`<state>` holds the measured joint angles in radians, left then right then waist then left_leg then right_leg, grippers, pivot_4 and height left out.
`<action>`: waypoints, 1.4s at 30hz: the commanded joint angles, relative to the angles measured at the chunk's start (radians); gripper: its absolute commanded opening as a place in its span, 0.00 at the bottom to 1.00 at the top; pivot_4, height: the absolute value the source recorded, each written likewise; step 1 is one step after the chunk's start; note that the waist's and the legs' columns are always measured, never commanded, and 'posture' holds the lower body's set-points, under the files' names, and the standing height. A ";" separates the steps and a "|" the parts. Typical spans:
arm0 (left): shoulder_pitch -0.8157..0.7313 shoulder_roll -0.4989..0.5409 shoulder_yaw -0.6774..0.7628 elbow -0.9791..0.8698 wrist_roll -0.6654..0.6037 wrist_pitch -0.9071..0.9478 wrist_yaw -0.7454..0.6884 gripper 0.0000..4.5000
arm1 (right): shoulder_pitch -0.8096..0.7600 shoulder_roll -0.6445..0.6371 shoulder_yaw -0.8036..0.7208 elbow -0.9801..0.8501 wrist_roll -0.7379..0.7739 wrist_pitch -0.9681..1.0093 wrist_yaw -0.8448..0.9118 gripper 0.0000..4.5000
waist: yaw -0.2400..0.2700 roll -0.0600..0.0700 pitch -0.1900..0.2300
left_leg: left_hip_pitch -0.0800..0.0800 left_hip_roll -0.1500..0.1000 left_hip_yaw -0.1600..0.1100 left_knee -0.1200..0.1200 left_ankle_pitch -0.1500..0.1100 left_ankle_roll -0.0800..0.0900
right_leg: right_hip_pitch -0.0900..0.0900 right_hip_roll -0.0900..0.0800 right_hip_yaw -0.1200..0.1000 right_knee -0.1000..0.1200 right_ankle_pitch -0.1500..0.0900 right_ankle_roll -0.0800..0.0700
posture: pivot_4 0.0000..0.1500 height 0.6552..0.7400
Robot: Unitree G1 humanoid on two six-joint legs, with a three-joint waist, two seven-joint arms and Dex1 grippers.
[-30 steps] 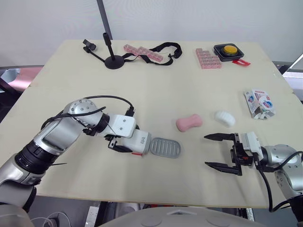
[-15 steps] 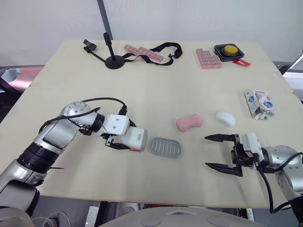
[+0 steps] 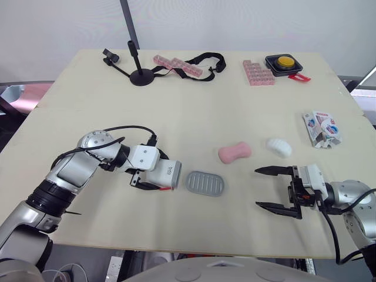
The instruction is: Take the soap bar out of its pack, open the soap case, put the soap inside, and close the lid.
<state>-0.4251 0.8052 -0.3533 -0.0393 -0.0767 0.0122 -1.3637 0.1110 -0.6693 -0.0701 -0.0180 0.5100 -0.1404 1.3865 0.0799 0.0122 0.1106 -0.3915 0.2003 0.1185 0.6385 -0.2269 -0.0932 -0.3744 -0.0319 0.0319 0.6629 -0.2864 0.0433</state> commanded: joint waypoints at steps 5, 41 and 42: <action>0.043 0.046 0.100 -0.008 -0.093 -0.050 -0.046 1.00 | -0.021 -0.019 -0.022 -0.013 0.010 0.002 0.007 1.00 | -0.001 0.000 0.000 | 0.000 0.000 0.000 -0.001 0.000 0.000 | 0.000 0.000 0.000 0.000 0.000 0.000 | 1.00 0.99; 0.731 -0.126 0.561 -0.202 -0.432 -0.180 0.110 1.00 | -0.372 -0.181 0.107 -0.023 -0.177 0.197 -0.019 1.00 | -0.008 -0.002 0.000 | 0.001 0.001 -0.001 -0.006 0.000 0.000 | 0.001 0.001 -0.006 -0.007 0.000 0.000 | 1.00 0.99; 0.739 -0.138 0.549 -0.214 -0.423 -0.181 0.122 1.00 | -0.423 -0.186 0.142 -0.023 -0.213 0.210 -0.017 1.00 | -0.011 -0.001 0.000 | 0.001 0.001 -0.001 -0.006 0.000 0.000 | 0.002 0.002 -0.006 -0.007 0.000 0.000 | 1.00 0.99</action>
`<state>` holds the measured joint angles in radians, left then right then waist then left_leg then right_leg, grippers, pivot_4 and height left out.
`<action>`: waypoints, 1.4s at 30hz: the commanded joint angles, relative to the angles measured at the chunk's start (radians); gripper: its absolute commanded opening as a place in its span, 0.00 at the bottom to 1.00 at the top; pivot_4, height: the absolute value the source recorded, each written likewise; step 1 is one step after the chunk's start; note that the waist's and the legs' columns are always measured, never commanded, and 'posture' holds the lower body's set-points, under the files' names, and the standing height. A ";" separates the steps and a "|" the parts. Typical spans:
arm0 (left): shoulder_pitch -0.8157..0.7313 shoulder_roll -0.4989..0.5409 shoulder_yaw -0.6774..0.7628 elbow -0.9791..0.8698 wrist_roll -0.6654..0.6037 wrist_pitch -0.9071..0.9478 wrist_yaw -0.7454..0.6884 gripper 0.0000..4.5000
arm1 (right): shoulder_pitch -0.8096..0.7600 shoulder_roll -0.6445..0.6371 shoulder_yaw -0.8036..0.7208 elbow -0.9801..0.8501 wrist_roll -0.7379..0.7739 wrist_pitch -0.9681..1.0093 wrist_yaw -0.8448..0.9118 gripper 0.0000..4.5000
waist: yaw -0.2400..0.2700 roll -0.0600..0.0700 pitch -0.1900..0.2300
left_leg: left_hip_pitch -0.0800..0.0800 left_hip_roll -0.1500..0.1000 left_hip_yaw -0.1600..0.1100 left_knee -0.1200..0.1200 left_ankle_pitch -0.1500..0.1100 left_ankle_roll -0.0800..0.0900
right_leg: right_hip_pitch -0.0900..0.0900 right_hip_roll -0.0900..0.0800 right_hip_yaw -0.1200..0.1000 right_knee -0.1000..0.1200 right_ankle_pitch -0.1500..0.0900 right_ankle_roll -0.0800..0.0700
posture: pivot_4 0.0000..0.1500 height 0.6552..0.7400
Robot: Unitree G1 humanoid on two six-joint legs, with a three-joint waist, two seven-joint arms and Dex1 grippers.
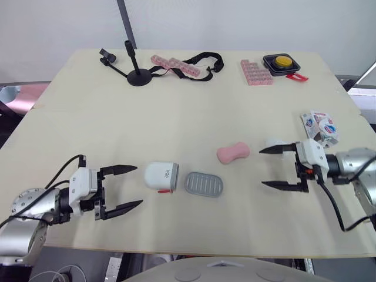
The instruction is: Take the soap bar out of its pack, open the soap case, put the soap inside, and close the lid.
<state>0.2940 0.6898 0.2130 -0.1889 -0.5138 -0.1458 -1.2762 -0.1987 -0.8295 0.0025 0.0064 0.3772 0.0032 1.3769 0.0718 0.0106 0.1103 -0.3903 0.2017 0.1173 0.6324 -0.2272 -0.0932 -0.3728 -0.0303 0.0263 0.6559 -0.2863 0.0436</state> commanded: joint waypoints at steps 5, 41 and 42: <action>0.035 -0.048 -0.068 -0.128 0.033 0.010 0.078 1.00 | -0.304 0.018 0.194 -0.003 -0.176 0.117 -0.002 1.00 | 0.003 0.000 0.000 | 0.000 0.000 0.000 0.000 0.000 0.000 | 0.000 0.000 0.000 0.001 0.000 0.000 | 1.00 0.99; 0.051 -0.055 -0.147 -0.130 0.063 -0.042 0.109 1.00 | -0.717 0.255 0.496 0.582 -0.466 -0.244 0.198 1.00 | 0.001 0.000 0.000 | -0.003 0.001 0.002 0.006 0.001 -0.001 | -0.006 0.001 0.003 0.014 0.000 -0.001 | 1.00 0.99; 0.049 -0.057 -0.148 -0.131 0.064 -0.042 0.113 1.00 | -0.717 0.258 0.497 0.586 -0.466 -0.247 0.200 1.00 | 0.000 0.000 0.000 | -0.003 0.001 0.002 0.006 0.001 -0.001 | -0.006 0.001 0.003 0.014 0.000 -0.001 | 1.00 0.99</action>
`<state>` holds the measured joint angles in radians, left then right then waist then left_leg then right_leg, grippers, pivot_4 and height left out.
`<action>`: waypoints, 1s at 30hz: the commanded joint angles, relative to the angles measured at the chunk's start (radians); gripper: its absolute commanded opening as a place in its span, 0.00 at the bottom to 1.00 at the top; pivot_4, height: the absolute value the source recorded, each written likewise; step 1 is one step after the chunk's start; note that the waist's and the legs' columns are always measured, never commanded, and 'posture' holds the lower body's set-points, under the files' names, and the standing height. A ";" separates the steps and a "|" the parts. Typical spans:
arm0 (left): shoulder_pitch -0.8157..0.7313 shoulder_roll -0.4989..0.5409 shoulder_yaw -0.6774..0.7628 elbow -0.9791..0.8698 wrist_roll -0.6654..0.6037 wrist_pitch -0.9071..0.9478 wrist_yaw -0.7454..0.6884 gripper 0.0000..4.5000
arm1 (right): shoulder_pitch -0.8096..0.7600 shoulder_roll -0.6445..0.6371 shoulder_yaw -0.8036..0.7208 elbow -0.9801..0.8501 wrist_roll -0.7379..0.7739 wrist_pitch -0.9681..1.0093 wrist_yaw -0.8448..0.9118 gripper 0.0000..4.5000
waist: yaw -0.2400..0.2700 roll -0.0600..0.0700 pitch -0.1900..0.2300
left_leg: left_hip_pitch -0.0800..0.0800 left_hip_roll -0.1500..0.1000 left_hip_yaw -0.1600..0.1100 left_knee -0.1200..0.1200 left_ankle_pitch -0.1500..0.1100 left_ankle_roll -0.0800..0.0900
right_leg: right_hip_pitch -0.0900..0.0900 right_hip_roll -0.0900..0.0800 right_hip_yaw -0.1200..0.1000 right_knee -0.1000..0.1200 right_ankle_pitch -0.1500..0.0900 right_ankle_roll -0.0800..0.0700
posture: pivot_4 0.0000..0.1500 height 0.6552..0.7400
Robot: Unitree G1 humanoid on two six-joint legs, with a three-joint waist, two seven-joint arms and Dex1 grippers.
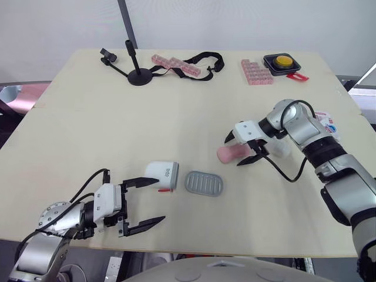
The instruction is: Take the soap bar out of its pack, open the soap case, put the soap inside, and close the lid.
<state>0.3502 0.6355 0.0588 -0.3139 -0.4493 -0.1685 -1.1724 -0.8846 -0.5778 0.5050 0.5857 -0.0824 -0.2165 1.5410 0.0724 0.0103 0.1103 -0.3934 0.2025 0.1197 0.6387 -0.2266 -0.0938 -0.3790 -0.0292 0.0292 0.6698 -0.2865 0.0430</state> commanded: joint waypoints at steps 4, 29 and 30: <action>-0.009 -0.007 0.002 -0.008 0.003 -0.019 0.016 1.00 | -0.034 0.014 -0.001 0.024 -0.018 -0.033 0.040 1.00 | 0.000 0.000 0.000 | 0.000 0.000 0.000 0.000 0.000 0.000 | 0.000 0.000 0.000 0.001 0.000 0.000 | 1.00 0.99; -0.063 -0.010 0.013 0.011 0.007 0.015 0.068 1.00 | 0.125 -0.068 -0.135 -0.467 0.073 0.390 -0.064 0.38 | 0.008 0.000 0.000 | 0.000 0.000 0.000 0.002 0.000 0.000 | -0.001 0.001 0.001 0.002 0.000 0.000 | 1.00 0.99; -0.070 -0.011 0.015 0.014 0.004 0.021 0.075 1.00 | 0.159 -0.084 -0.151 -0.577 0.084 0.494 -0.084 0.38 | 0.008 0.000 0.000 | 0.000 0.000 0.000 0.002 0.000 0.000 | -0.001 0.001 0.001 0.002 0.000 0.000 | 1.00 0.99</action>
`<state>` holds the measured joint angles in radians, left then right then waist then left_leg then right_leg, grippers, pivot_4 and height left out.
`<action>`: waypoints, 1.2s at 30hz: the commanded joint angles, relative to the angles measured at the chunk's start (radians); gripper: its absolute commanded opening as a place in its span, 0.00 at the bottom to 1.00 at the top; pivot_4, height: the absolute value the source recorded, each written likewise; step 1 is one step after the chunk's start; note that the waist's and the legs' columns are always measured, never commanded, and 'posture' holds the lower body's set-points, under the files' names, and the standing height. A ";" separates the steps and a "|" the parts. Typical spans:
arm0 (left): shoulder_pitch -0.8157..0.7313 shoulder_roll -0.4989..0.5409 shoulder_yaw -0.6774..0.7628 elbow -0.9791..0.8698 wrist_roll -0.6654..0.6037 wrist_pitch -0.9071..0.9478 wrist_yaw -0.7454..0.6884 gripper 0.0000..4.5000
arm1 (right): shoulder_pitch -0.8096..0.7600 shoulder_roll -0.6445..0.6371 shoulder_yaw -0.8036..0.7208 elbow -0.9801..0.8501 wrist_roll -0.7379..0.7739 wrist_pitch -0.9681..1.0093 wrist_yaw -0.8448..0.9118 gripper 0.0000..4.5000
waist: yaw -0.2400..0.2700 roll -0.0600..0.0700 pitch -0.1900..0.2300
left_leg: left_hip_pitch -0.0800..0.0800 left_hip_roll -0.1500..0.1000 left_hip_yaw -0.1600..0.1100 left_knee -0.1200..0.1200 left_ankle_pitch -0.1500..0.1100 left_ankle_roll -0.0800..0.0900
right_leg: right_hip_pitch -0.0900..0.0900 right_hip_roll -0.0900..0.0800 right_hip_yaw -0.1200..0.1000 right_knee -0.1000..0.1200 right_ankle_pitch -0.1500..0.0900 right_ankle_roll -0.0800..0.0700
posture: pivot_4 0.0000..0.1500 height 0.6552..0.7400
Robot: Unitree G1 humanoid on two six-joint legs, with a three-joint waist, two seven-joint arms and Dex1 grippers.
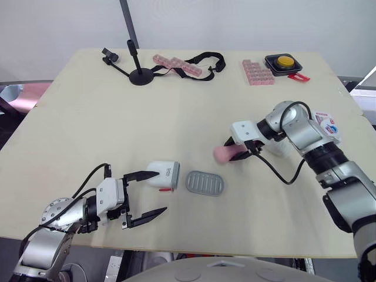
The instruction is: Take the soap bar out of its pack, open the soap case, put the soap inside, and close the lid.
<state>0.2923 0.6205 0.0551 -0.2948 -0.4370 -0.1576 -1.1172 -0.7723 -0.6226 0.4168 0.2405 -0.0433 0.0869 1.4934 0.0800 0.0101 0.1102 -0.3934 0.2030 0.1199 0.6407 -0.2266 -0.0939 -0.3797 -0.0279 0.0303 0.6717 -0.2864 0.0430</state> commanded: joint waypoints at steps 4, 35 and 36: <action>-0.037 0.001 0.011 0.010 -0.005 0.022 0.029 1.00 | 0.148 -0.042 -0.099 -0.598 0.109 0.588 -0.142 0.38 | 0.001 0.000 0.000 | 0.000 0.000 0.000 0.000 0.000 0.000 | 0.000 0.002 0.002 -0.001 0.000 0.000 | 1.00 0.99; -0.205 0.051 -0.022 0.102 -0.049 0.065 -0.176 1.00 | 0.137 0.082 0.241 -0.876 0.257 1.134 -0.679 0.38 | 0.003 0.000 0.000 | 0.012 0.000 0.006 -0.011 0.003 -0.006 | 0.002 0.000 0.010 -0.003 0.000 0.000 | 1.00 0.99; -0.203 0.053 -0.017 0.105 -0.049 0.062 -0.177 1.00 | 0.135 0.081 0.245 -0.870 0.258 1.127 -0.680 0.38 | 0.003 0.000 0.000 | 0.012 0.000 0.006 -0.011 0.003 -0.006 | 0.002 0.001 0.010 -0.002 0.000 0.000 | 1.00 0.99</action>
<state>0.0830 0.6599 0.0177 -0.1704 -0.4641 -0.0897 -1.2822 -0.6172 -0.5405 0.6619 -0.6171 0.1995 1.2352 0.8146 0.0828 0.0097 0.1097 -0.3806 0.2027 0.1258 0.6293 -0.2238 -0.1000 -0.3775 -0.0274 0.0405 0.6692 -0.2864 0.0432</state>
